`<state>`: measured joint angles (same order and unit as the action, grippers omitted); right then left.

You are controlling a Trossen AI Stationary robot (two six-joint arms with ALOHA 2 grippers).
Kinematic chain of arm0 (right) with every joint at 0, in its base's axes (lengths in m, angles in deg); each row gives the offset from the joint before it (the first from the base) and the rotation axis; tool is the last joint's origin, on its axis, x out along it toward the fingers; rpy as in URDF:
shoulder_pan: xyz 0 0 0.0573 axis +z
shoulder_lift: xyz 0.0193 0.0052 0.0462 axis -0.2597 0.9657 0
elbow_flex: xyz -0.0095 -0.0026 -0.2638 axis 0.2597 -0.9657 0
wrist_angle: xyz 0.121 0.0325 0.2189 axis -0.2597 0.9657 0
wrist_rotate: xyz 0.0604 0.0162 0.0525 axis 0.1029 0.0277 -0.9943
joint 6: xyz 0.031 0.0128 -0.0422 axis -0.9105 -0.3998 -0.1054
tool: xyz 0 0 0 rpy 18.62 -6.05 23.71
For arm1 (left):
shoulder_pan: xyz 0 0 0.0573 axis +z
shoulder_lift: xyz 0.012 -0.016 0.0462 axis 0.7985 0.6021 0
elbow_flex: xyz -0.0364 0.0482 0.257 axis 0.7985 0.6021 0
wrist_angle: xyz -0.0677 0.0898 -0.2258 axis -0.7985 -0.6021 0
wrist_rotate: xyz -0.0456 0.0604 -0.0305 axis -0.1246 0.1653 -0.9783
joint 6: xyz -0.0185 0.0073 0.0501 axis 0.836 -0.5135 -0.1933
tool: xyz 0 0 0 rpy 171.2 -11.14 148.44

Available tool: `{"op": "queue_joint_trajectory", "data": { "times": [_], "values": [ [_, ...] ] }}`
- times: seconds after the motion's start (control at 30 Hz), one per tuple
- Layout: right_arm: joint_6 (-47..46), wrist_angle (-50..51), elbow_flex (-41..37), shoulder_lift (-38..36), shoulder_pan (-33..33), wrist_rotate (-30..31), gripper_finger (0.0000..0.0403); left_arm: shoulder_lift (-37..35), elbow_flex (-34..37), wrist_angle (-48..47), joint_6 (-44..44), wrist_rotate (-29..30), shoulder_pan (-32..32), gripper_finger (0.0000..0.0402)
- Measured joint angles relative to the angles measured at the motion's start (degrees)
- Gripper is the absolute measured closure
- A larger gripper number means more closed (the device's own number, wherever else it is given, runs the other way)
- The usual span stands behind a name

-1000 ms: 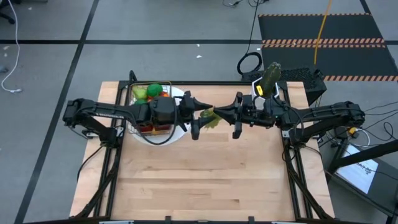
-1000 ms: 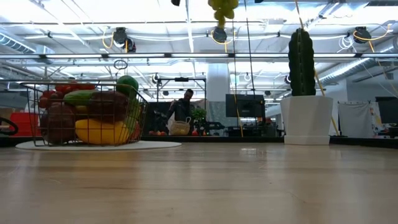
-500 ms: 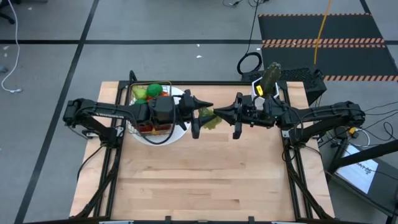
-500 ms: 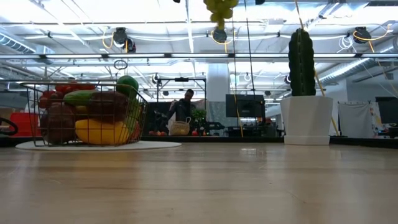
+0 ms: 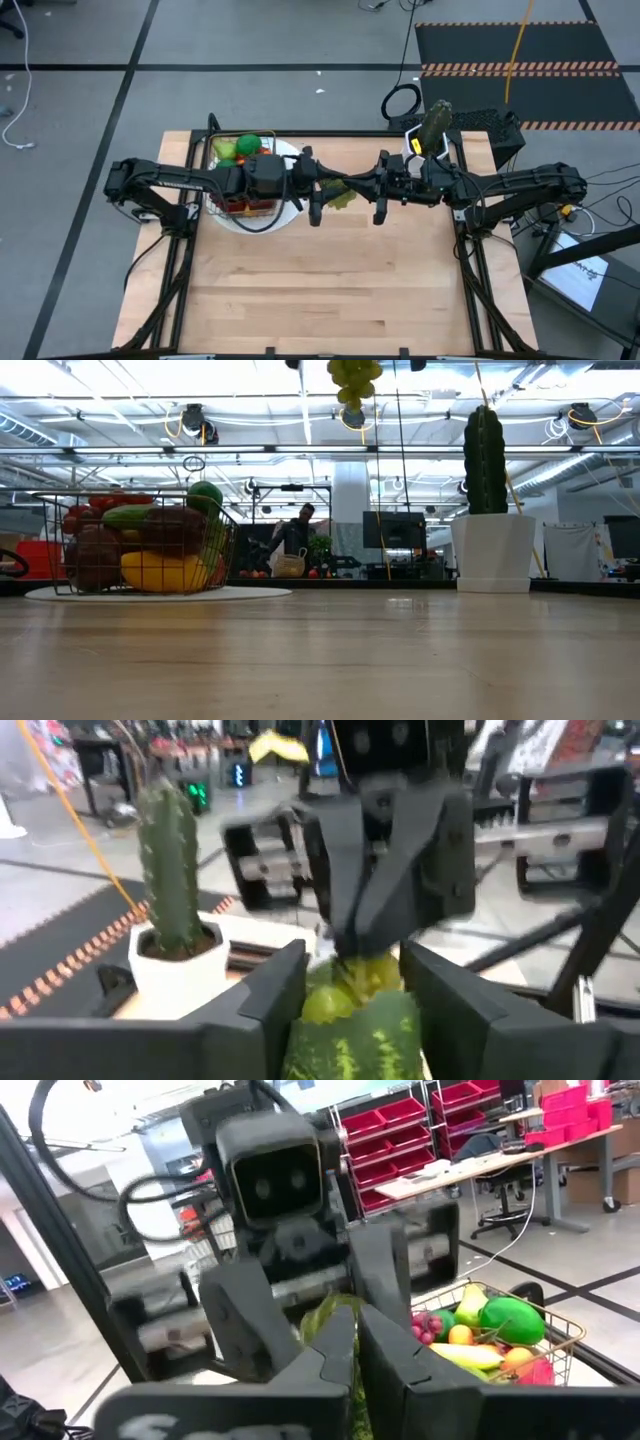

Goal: Build produce basket
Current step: Put the green grapes into the wire basket

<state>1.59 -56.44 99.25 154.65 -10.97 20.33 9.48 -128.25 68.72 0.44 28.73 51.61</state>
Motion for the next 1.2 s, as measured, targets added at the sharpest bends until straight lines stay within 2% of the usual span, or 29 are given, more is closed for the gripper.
{"op": "queue_joint_trajectory", "data": {
  "times": [0.13, 0.53, 0.87, 1.1, 1.2],
  "values": [
    [0.01, 0.33, -0.02, 0.0, -0.04, -0.04, 0.0401, 1.56, 0.08, -0.34, 0.19, -1.97, 0.19, 0.0258],
    [0.0, 0.59, -0.02, 0.0, -0.02, -0.07, 0.0401, 1.8, 0.08, 1.77, 0.21, -1.23, 0.41, 0.0294],
    [-1.03, 0.91, 0.0, -0.04, 0.0, -0.09, 0.0401, 1.78, 0.1, 2.51, -1.45, -0.15, 0.08, 0.0261],
    [-1.06, 1.36, 0.04, -0.04, 0.0, -0.07, 0.0401, 1.78, 0.19, 2.89, -1.65, -0.13, 0.08, 0.0277],
    [-1.43, 1.36, 0.04, -0.04, -0.04, 0.02, 0.0401, 1.78, 0.19, 2.83, -1.8, 0.61, 0.08, 0.027]
  ]
}}
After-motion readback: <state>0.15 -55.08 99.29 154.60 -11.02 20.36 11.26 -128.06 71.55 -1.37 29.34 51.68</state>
